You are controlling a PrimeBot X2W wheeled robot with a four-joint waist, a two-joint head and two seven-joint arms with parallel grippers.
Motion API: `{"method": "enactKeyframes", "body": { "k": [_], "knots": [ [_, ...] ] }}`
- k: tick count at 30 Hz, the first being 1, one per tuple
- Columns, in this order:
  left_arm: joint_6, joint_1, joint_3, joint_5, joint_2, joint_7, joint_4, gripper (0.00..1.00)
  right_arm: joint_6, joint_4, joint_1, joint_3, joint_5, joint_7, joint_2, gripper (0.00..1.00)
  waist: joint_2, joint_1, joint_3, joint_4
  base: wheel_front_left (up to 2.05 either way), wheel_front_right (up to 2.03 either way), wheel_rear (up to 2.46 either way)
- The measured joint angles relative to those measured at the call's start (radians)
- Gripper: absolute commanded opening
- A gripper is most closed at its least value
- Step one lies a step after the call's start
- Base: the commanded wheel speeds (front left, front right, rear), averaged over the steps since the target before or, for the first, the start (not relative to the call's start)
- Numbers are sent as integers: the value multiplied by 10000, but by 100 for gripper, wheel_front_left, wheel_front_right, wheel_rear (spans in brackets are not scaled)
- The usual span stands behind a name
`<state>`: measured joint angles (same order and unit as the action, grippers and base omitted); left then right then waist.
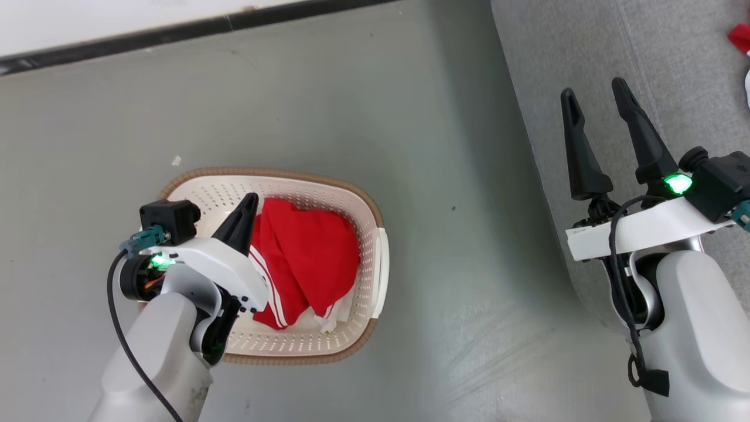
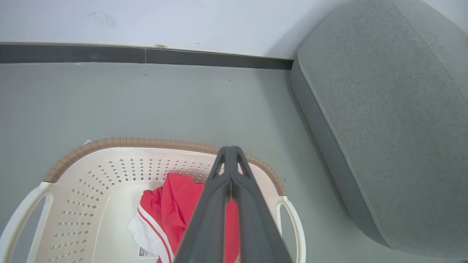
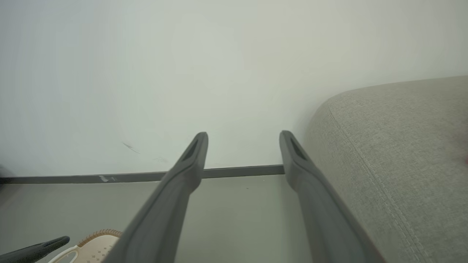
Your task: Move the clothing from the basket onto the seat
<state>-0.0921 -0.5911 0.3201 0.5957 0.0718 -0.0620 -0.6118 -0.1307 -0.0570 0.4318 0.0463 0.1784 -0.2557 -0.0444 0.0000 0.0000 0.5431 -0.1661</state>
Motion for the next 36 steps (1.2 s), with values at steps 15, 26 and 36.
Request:
{"method": "enactKeyframes", "body": {
  "k": [15,26,36],
  "knots": [
    [-90,853,79,293,-105,-646,-134,100,0,-362,-711,-73,-464,0,-4,100,0,0,-1568,490,0,0,0],
    [-161,1443,151,368,-192,-1221,-82,100,0,-543,-1383,-182,-479,0,-79,100,0,0,-2693,795,0,0,0],
    [-163,1957,180,374,-238,-1509,100,100,0,-608,-2179,-368,-479,0,-178,100,0,0,-3620,991,0,0,0]
  ]
}}
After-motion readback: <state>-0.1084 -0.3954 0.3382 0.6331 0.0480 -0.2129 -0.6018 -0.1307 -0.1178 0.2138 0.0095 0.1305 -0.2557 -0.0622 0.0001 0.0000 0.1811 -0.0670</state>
